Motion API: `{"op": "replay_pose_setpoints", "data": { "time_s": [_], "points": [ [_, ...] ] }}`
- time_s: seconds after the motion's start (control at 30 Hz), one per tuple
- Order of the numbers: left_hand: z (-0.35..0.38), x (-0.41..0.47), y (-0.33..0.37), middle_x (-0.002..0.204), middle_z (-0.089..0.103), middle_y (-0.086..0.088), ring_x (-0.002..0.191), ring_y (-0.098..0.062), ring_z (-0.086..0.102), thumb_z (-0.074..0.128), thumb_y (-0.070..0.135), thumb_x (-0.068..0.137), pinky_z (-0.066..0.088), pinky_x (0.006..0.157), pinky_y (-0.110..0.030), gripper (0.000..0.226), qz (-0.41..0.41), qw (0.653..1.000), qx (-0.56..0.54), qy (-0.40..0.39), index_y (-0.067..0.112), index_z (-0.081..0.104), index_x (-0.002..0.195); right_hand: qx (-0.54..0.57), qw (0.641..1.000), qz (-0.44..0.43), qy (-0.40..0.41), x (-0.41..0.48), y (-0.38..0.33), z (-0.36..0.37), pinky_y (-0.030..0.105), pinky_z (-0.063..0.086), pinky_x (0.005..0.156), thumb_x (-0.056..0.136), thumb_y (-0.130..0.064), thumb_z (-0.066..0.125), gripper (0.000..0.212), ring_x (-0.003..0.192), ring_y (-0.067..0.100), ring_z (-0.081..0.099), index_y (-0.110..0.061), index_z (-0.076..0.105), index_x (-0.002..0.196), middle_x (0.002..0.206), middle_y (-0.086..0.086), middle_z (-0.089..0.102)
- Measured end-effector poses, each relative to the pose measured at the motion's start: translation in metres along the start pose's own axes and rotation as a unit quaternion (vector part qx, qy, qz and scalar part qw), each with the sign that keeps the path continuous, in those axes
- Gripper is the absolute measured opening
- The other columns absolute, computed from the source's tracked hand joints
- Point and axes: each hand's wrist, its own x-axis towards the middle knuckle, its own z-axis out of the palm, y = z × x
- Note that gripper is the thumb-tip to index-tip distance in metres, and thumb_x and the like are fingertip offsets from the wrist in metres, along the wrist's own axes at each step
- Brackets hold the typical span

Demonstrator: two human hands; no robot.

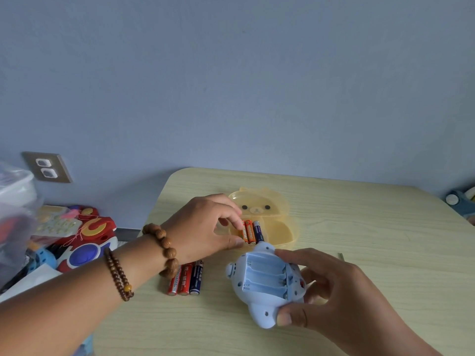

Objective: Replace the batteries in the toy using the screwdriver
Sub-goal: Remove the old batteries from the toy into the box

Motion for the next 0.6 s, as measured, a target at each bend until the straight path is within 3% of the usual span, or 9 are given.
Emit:
{"op": "replay_pose_setpoints", "data": {
  "time_s": [0.13, 0.23, 0.43, 0.53, 0.6],
  "points": [
    [-0.011, -0.001, 0.002, 0.112, 0.063, 0.023, 0.095, 0.002, 0.061, 0.081, 0.045, 0.075, 0.053, 0.083, -0.025, 0.025, 0.016, 1.0, 0.01, 0.01, 0.036, 0.072, 0.098, 0.005, 1.0, 0.003, 0.003, -0.001, -0.001, 0.0, 0.011, 0.051, 0.063, 0.046, -0.035, 0.098, 0.074, 0.063, 0.001, 0.061, -0.051, 0.066, 0.111, 0.095, -0.031, 0.067],
    [-0.037, -0.008, 0.006, 0.104, 0.059, 0.021, 0.093, 0.0, 0.059, 0.079, 0.049, 0.073, 0.05, 0.076, -0.022, 0.027, 0.035, 0.998, 0.055, -0.002, 0.039, 0.067, 0.096, 0.01, 1.0, 0.003, 0.002, -0.001, -0.002, 0.001, 0.01, 0.05, 0.063, 0.047, -0.032, 0.099, 0.074, 0.063, 0.0, 0.061, -0.049, 0.067, 0.111, 0.094, -0.032, 0.066],
    [-0.067, -0.049, 0.021, 0.103, 0.046, 0.031, 0.091, 0.0, 0.054, 0.081, 0.062, 0.062, 0.047, 0.075, -0.016, 0.054, -0.012, 0.973, 0.153, -0.174, 0.045, 0.049, 0.102, 0.005, 1.0, 0.0, 0.004, -0.001, -0.005, 0.003, 0.008, 0.048, 0.061, 0.049, -0.03, 0.098, 0.073, 0.067, -0.002, 0.062, -0.048, 0.066, 0.112, 0.094, -0.039, 0.063],
    [-0.057, -0.064, 0.022, 0.105, 0.041, 0.027, 0.091, 0.02, 0.045, 0.081, 0.057, 0.067, 0.038, 0.068, -0.003, 0.063, -0.019, 0.959, 0.19, -0.21, 0.044, 0.037, 0.11, 0.003, 1.0, -0.004, 0.005, -0.001, -0.007, 0.004, 0.007, 0.048, 0.059, 0.05, -0.029, 0.098, 0.072, 0.068, -0.003, 0.063, -0.047, 0.066, 0.112, 0.096, -0.038, 0.064],
    [-0.055, -0.068, 0.021, 0.105, 0.036, 0.028, 0.087, 0.02, 0.044, 0.08, 0.056, 0.07, 0.036, 0.066, -0.001, 0.066, -0.032, 0.955, 0.208, -0.208, 0.041, 0.034, 0.116, 0.003, 1.0, -0.007, 0.004, -0.002, -0.008, 0.004, 0.007, 0.048, 0.059, 0.05, -0.028, 0.098, 0.072, 0.068, -0.002, 0.063, -0.048, 0.066, 0.112, 0.098, -0.035, 0.065]
  ]
}}
